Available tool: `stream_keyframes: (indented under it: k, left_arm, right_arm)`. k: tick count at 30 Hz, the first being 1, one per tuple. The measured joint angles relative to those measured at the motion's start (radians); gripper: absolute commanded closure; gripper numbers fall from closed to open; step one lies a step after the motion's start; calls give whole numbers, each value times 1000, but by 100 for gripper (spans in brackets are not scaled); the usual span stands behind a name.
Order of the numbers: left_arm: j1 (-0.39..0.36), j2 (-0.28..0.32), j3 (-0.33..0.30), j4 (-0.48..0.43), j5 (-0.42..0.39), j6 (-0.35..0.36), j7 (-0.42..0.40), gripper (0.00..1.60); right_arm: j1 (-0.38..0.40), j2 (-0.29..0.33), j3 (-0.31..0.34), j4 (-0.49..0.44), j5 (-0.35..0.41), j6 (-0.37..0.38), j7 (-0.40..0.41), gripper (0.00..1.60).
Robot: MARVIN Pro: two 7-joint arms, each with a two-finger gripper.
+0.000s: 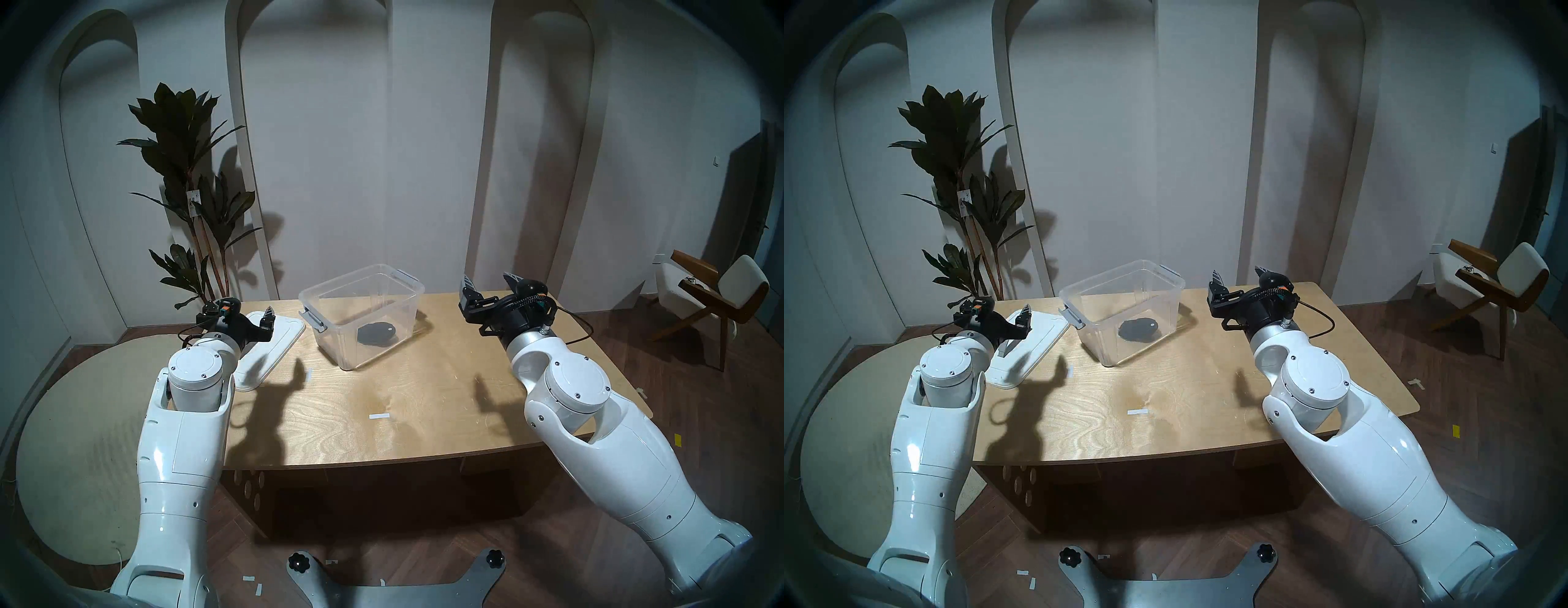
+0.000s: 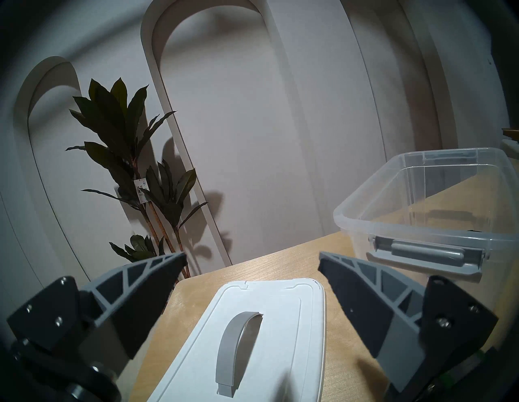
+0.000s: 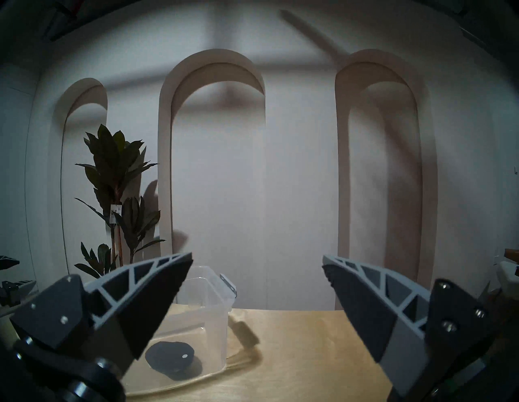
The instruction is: Open a storage container and put mouse inside
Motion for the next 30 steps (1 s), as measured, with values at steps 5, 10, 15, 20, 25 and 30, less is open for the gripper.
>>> stream_keyframes:
  k: [5,10,15,20,25,30]
  left_arm:
    - [1,1,1,0,-1,0,0,0]
    - [1,2,2,-1,-2,1,1,0]
    - [2,3,2,-1,-3,1,1,0]
    - [2,4,3,-1,-4,1,2,0]
    - [2,5,4,-1,-5,1,3,0]
    - [3,6,5,-2,-7,2,3,0]
  right_arm:
    - [14,-7,-14,51,1,-36,44,0]
    - [24,-15,-16,80,4,-60,67,0]
    - [28,-18,-15,84,0,-80,80,0]
    - [30,-19,-14,78,-8,-88,85,0]
    - [31,-20,-12,76,-13,-93,89,0]
    - [31,-22,-10,75,-16,-94,91,0]
